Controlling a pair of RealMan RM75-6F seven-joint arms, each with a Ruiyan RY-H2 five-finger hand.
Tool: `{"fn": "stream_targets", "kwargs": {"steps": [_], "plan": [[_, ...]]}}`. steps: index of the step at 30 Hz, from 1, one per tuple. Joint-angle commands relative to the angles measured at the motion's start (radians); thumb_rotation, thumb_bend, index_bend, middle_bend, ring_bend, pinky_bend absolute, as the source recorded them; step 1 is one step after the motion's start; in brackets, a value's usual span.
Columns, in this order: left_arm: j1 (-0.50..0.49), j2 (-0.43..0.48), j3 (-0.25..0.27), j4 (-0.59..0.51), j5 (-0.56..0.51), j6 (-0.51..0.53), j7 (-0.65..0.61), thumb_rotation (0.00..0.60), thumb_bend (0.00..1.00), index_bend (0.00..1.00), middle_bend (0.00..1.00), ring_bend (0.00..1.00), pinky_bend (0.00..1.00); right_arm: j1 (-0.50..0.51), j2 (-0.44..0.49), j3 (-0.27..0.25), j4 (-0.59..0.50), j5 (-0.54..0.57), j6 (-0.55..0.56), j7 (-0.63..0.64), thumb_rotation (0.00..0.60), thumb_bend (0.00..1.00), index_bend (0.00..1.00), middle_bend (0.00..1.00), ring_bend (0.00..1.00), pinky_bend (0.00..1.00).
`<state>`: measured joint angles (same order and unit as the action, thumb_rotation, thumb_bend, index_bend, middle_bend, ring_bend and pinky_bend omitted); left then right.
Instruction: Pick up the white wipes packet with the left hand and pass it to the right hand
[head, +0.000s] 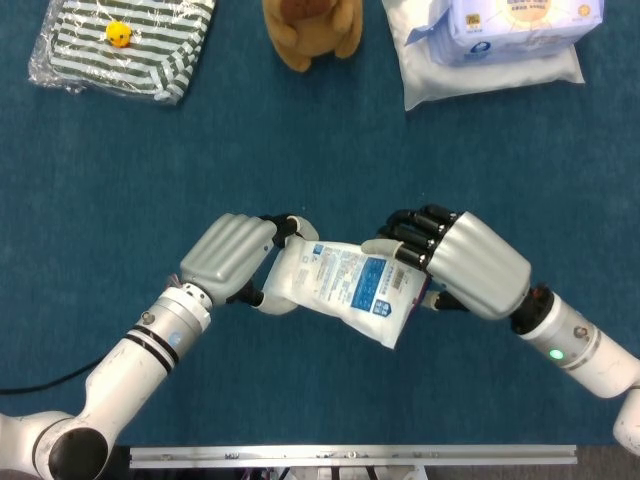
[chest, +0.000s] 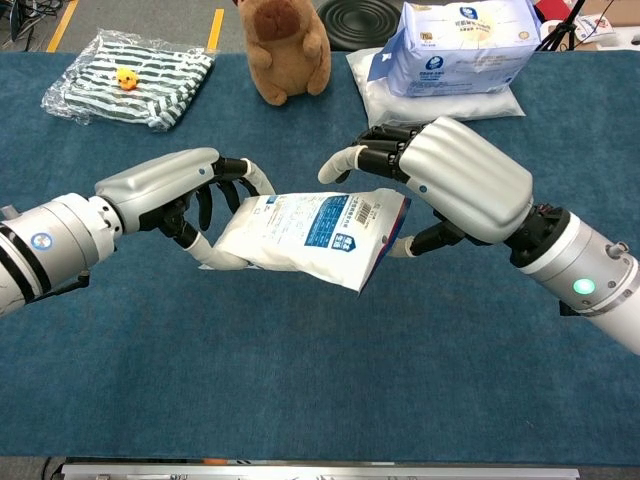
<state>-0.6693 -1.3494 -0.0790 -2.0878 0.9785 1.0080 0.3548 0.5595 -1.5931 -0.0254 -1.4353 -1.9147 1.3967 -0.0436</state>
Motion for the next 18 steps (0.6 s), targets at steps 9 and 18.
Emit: {"fn": "stream_targets", "kwargs": {"steps": [9,18], "plan": [[-0.021,0.005,0.015,0.002,0.006,-0.028,-0.009,0.600,0.16,0.40,0.39,0.37,0.54,-0.002,-0.022,-0.008,0.037,-0.022,0.034,0.019,0.600,0.19,0.41,0.45,0.36,0.49],[-0.028,0.008,0.020,0.003,0.011,-0.031,-0.019,0.600,0.16,0.40,0.39,0.37,0.54,-0.002,-0.029,-0.012,0.045,-0.017,0.033,0.030,0.600,0.23,0.46,0.52,0.43,0.51]]}}
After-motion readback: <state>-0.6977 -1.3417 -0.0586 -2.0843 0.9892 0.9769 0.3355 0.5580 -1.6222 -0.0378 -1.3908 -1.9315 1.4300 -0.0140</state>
